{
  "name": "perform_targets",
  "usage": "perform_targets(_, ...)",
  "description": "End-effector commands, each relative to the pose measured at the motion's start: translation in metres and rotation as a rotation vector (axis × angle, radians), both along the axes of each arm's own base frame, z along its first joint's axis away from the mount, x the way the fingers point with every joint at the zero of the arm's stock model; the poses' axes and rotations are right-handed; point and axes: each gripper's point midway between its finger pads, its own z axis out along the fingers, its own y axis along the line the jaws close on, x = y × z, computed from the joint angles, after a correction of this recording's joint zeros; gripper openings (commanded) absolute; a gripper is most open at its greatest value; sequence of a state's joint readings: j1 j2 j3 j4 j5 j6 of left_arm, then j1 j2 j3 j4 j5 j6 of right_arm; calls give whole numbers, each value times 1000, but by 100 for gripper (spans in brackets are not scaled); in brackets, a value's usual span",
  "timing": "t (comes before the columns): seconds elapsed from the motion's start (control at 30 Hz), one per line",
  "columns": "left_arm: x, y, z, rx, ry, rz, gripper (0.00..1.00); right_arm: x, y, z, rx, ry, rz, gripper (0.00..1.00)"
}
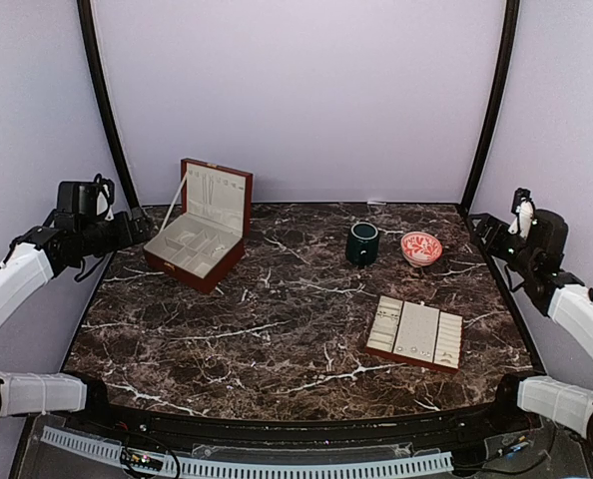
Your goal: Organize the mixed jewelry
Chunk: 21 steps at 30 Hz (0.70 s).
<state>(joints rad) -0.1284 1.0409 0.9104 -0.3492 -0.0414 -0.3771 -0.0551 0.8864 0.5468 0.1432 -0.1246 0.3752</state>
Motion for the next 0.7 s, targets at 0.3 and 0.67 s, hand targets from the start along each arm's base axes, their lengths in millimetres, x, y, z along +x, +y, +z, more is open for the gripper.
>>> perform_targets(0.3, 8, -6, 64, 107, -198, -101, 99, -9, 72, -20, 77, 230, 220, 94)
perform_targets(0.67, 25, -23, 47, 82, -186, -190, 98, -85, 188, -97, 144, 597, 400, 76)
